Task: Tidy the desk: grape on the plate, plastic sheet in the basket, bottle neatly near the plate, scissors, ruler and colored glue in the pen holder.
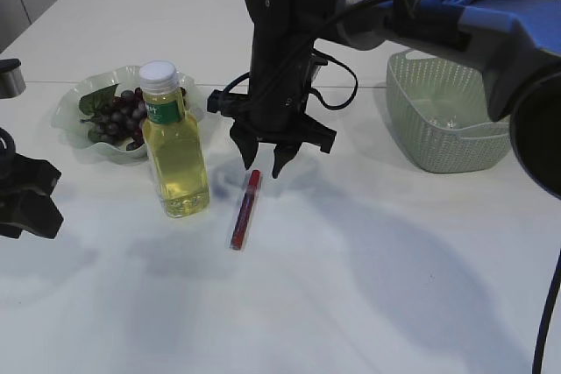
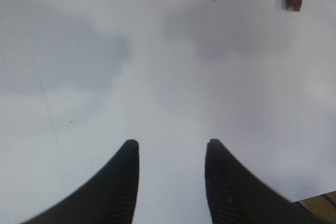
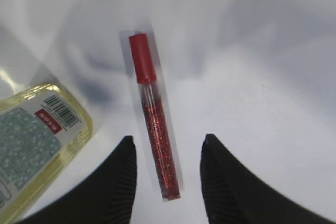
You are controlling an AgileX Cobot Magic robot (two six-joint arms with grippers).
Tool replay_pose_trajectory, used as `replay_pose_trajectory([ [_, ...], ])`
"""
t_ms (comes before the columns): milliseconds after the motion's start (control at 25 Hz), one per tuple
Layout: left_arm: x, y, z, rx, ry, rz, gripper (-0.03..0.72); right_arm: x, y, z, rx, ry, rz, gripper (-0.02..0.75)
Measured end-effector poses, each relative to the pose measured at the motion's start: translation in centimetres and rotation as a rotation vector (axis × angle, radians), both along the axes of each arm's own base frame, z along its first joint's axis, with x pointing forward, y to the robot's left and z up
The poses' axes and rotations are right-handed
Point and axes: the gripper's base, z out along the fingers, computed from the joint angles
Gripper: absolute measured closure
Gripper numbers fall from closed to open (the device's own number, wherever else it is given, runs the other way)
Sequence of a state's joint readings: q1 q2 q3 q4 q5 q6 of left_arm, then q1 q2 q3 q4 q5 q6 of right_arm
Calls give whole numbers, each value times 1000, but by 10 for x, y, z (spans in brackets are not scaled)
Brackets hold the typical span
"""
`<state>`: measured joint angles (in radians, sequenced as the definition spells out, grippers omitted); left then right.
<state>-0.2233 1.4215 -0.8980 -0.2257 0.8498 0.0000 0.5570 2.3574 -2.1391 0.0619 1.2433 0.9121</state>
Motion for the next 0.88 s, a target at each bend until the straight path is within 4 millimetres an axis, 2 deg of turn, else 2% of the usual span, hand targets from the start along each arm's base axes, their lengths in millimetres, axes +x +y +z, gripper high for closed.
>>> replay_pose_trajectory([
  [280,0,0,0,0,0,0,380,3,2,-19,-7,26,-33,408],
  [640,0,0,0,0,0,0,380,6,5,-21,16,0,0,414],
  [880,0,0,0,0,-2,0,380,7,7,-35,10,20,17,414],
])
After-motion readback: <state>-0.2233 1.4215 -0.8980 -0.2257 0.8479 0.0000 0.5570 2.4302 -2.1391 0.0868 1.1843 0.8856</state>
